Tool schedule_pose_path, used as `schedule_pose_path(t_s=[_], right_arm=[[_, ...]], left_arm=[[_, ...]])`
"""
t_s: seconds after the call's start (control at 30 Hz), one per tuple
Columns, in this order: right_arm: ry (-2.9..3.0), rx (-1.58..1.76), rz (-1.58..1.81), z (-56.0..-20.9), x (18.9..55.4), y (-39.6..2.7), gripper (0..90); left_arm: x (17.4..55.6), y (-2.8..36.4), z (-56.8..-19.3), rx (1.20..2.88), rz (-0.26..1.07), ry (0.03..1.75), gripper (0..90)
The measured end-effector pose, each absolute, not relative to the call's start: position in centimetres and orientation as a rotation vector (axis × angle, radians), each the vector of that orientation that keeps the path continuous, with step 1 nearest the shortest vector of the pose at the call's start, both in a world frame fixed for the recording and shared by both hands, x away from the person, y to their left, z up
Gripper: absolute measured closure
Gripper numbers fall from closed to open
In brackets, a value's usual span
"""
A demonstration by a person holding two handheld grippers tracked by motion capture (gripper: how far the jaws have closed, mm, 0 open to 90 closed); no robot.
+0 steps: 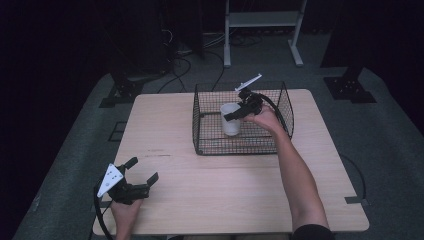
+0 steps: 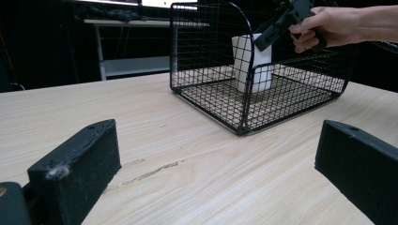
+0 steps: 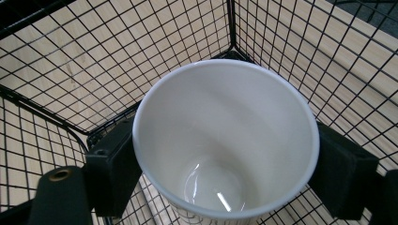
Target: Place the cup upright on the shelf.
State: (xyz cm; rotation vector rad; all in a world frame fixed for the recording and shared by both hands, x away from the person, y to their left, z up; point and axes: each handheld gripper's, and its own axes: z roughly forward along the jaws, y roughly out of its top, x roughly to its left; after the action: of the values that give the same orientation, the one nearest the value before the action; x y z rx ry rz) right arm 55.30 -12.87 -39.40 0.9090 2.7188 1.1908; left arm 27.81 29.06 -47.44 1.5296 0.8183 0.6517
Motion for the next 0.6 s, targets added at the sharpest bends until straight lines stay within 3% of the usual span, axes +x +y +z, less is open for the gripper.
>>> schedule_pose_path(t_s=[0.6], right_arm=[[2.715, 0.863, 1.138, -39.65, 54.9, -12.52, 18.2]], left_arm=[[27.79, 29.06, -47.45, 1.528, 0.648, 0.816, 0.0]])
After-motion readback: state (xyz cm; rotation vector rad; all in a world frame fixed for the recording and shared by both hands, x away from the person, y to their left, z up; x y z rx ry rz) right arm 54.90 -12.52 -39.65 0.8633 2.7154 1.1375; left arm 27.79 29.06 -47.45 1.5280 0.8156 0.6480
